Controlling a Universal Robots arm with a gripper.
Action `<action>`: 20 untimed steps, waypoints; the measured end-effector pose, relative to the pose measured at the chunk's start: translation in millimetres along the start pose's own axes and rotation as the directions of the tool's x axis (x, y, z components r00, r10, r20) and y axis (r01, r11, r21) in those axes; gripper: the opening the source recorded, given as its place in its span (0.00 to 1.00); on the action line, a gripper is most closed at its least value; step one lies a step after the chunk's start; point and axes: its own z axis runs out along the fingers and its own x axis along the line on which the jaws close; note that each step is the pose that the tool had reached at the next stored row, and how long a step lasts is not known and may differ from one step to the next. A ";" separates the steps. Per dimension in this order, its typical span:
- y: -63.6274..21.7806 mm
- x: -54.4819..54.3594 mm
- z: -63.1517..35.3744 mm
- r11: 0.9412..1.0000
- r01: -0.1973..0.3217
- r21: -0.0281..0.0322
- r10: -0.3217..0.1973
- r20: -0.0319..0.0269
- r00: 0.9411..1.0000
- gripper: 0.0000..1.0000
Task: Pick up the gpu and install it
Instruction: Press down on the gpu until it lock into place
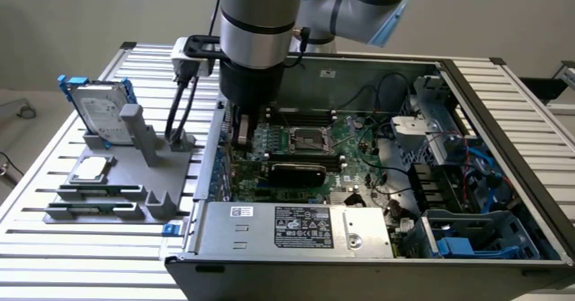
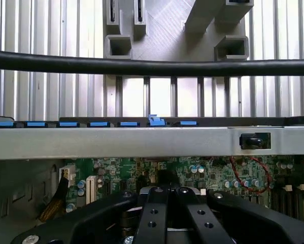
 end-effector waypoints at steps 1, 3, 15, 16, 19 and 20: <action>0.4 0.0 -0.1 1.000 -0.001 0.000 0.001 -0.006 1.000 0.11; 1.5 0.0 -0.3 1.000 -0.002 -0.002 0.002 -0.018 1.000 0.11; 5.9 -0.2 -3.7 1.000 -0.006 -0.028 0.005 -0.031 1.000 0.11; 6.1 -0.3 -4.3 0.999 -0.006 -0.032 0.005 -0.031 0.999 0.11; 6.5 -0.3 -5.5 0.999 -0.007 -0.042 0.006 -0.033 0.999 0.11; 6.5 -0.3 -5.5 0.999 -0.007 -0.044 0.006 -0.034 0.999 0.11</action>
